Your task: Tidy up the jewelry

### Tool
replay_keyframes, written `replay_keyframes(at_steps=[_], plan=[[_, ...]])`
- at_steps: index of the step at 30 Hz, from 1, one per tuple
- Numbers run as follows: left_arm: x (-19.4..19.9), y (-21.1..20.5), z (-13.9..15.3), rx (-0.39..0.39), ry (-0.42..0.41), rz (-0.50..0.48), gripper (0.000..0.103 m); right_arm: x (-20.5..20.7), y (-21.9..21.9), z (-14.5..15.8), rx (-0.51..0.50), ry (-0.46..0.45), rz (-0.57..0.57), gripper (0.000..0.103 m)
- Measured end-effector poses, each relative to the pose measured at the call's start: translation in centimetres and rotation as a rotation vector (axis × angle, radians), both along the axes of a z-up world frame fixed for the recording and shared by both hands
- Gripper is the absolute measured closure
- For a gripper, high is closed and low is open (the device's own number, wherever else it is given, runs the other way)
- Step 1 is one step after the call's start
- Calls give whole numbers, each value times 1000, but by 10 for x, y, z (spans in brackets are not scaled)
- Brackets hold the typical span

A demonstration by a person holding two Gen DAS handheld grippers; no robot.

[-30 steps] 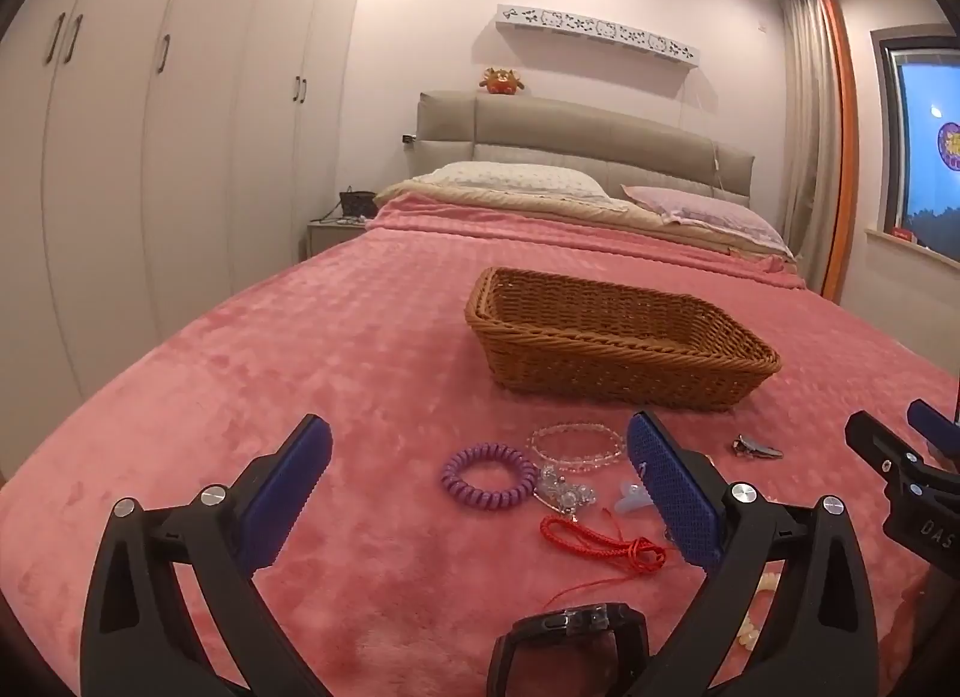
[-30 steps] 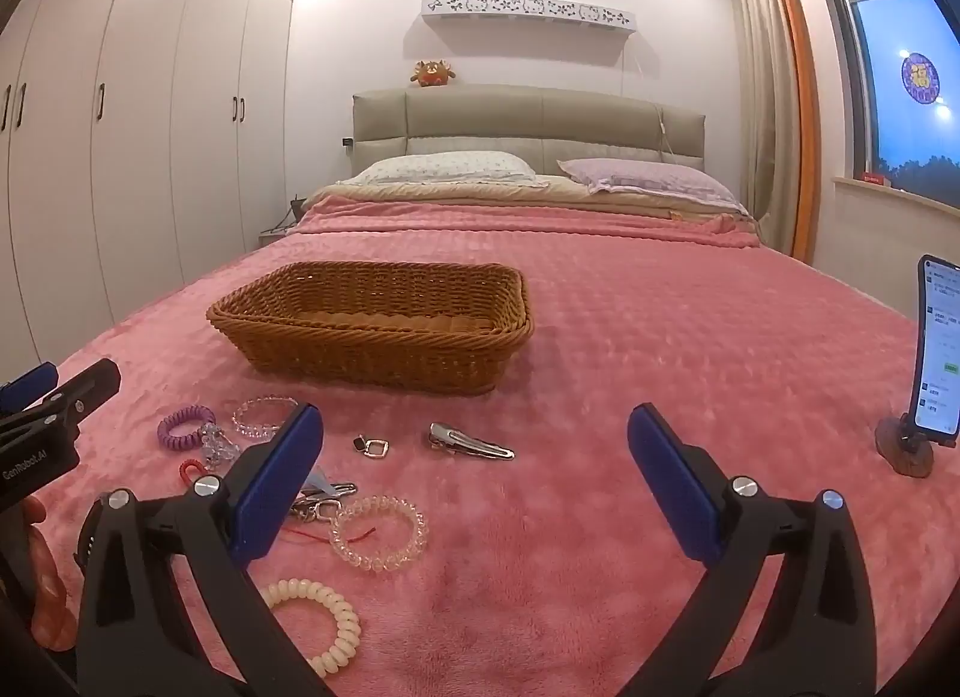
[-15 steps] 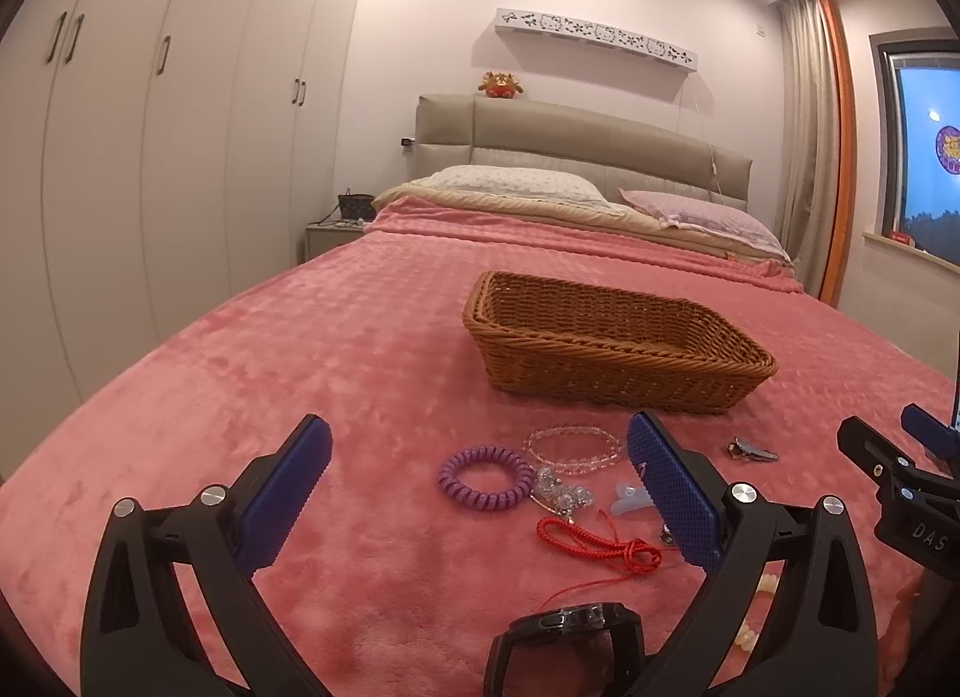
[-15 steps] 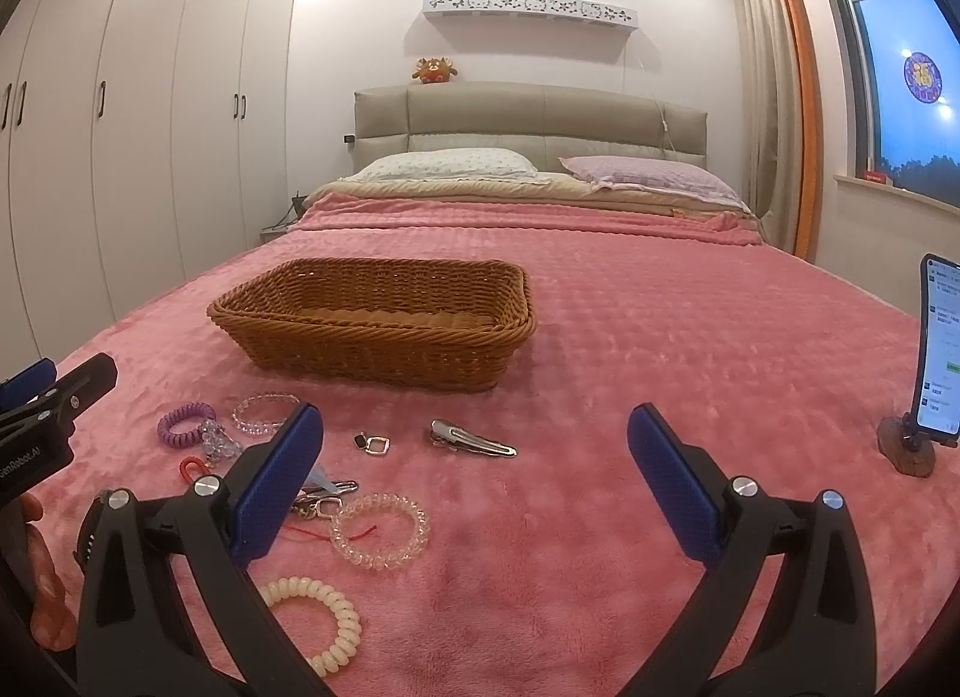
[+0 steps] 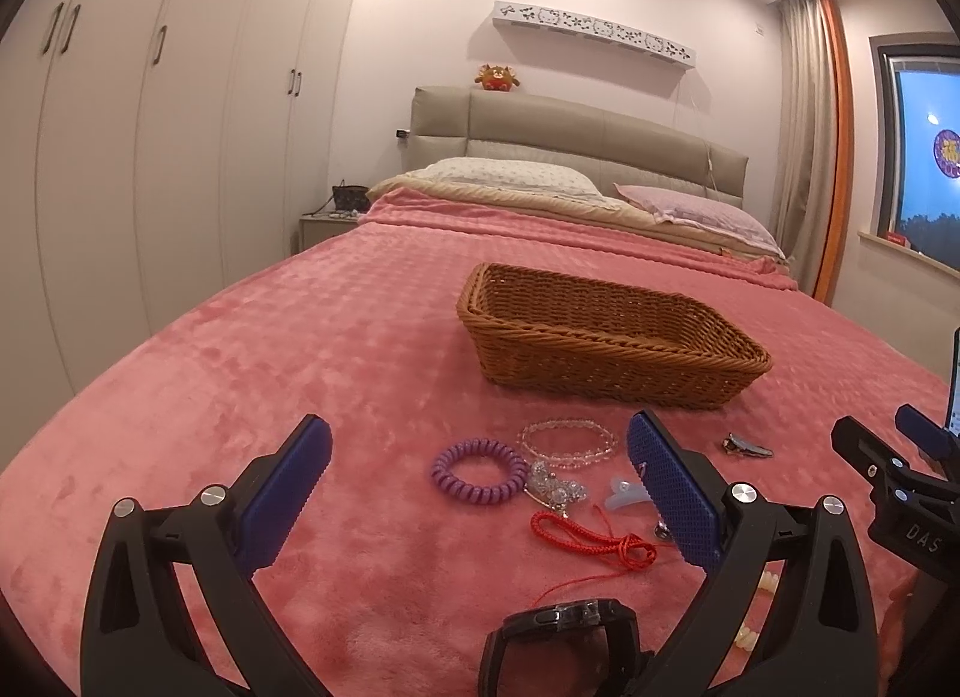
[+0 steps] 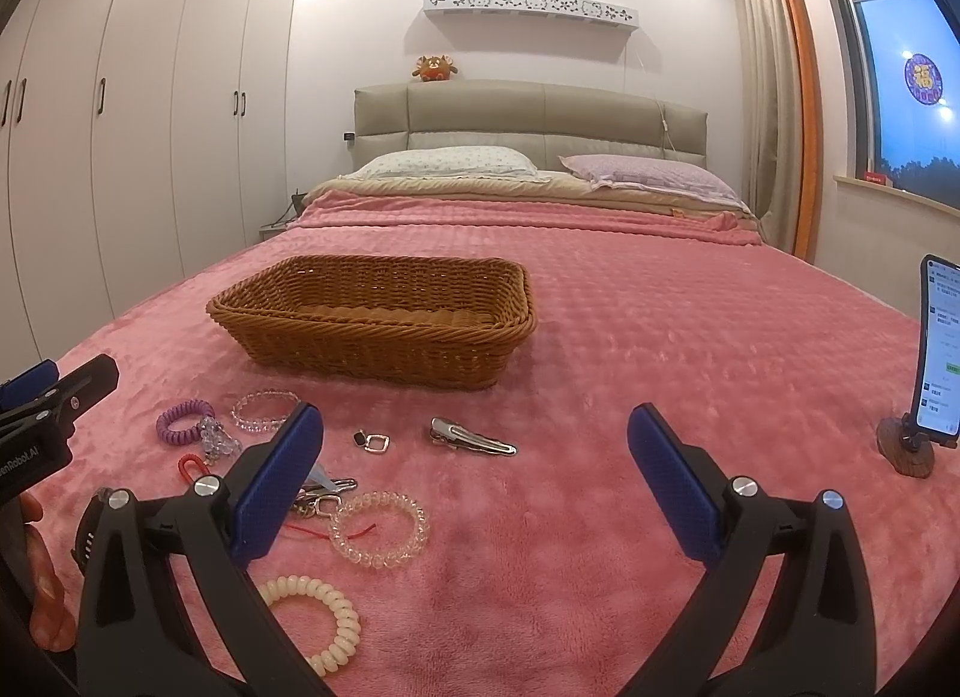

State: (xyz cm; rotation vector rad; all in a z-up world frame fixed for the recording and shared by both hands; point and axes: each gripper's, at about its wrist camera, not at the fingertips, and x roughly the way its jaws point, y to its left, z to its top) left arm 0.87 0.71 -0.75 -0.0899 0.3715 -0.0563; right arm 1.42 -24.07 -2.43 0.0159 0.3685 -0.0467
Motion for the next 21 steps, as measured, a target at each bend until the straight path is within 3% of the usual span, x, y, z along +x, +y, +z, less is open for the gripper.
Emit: replay_keyframes(at_steps=[21], plan=[[5, 6, 0, -28, 20, -10, 7, 0, 0, -1, -13, -3, 2, 6]])
